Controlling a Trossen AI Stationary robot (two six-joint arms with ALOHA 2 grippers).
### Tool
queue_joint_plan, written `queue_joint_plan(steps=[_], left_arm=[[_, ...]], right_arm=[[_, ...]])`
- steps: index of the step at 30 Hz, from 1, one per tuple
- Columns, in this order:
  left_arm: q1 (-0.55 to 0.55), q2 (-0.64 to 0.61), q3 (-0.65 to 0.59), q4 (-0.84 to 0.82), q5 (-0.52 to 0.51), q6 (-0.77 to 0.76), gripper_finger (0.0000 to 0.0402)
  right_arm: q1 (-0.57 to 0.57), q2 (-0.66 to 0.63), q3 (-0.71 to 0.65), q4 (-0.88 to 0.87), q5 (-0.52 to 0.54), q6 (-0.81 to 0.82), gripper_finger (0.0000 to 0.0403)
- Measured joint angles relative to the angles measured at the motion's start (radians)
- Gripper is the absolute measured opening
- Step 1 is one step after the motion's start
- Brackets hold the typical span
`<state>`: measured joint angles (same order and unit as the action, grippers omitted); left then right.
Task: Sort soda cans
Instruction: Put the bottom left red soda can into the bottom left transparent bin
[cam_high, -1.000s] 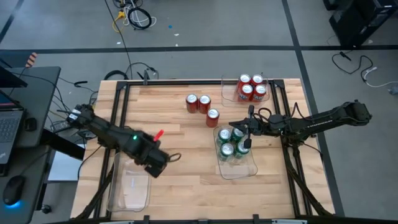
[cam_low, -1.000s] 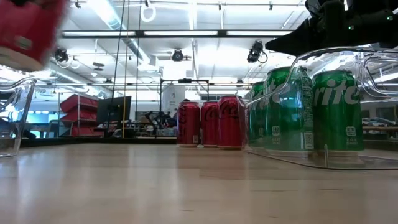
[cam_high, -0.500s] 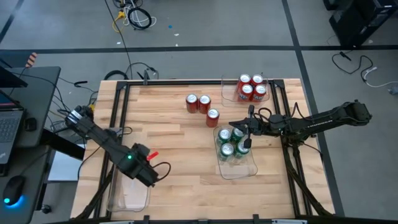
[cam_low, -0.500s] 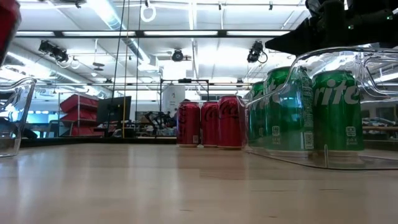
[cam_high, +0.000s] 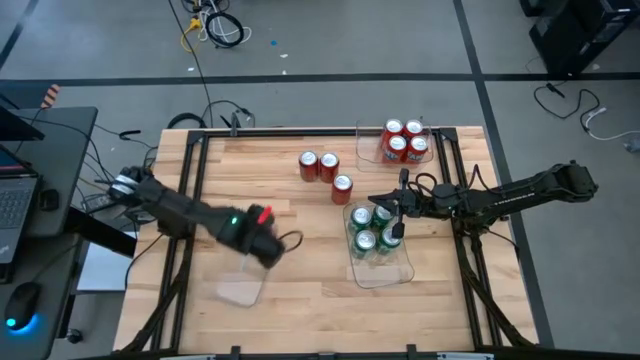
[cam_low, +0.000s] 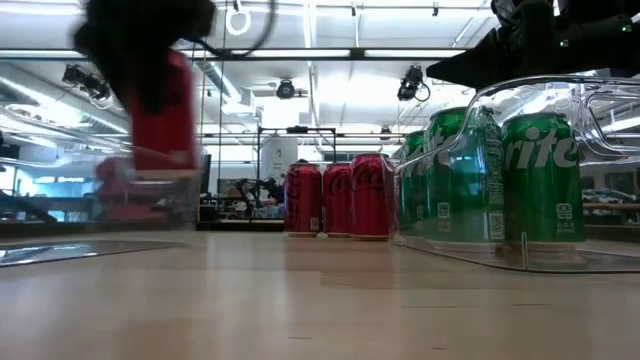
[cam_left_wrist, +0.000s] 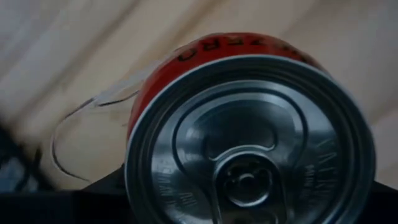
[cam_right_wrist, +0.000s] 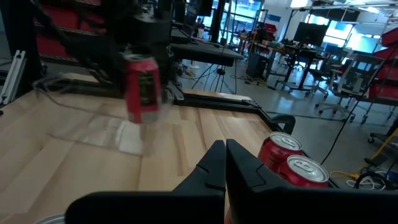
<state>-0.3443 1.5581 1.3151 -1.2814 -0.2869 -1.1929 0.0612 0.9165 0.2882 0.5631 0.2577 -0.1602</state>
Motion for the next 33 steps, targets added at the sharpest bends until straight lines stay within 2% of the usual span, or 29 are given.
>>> queue_joint_plan(steps=[3,6,9,12,16,23,30,33], left_arm=[[0.092,0.0,0.0,0.075,-0.022,0.129,0.026],[0.153,0.0,0.001,0.021,0.008,0.168,0.026],[0.161,0.0,0.0,-0.077,0.042,0.157,0.026],[0.16,0.0,0.0,-0.1,0.044,0.146,0.026],[0.167,0.0,-0.015,-0.027,0.015,0.177,0.026],[0.175,0.0,-0.141,0.007,0.038,0.196,0.026],[0.22,-0.003,-0.186,0.112,0.045,0.272,0.026],[0.241,-0.004,-0.2,0.143,0.078,0.288,0.026]], right_arm=[[0.0,0.0,0.0,0.0,0.0,0.0,0.0],[0.0,0.0,0.0,-0.001,0.0,0.001,0.0],[0.0,0.0,0.0,-0.01,0.0,0.003,0.0],[0.0,0.0,0.0,-0.021,0.0,0.003,0.0],[0.0,0.0,0.0,-0.021,0.0,0.013,0.0],[0.0,0.0,0.0,-0.02,0.0,0.026,0.0],[0.0,0.0,0.0,-0.019,0.0,0.026,0.0],[0.0,0.0,0.0,-0.019,0.0,0.026,0.0]])
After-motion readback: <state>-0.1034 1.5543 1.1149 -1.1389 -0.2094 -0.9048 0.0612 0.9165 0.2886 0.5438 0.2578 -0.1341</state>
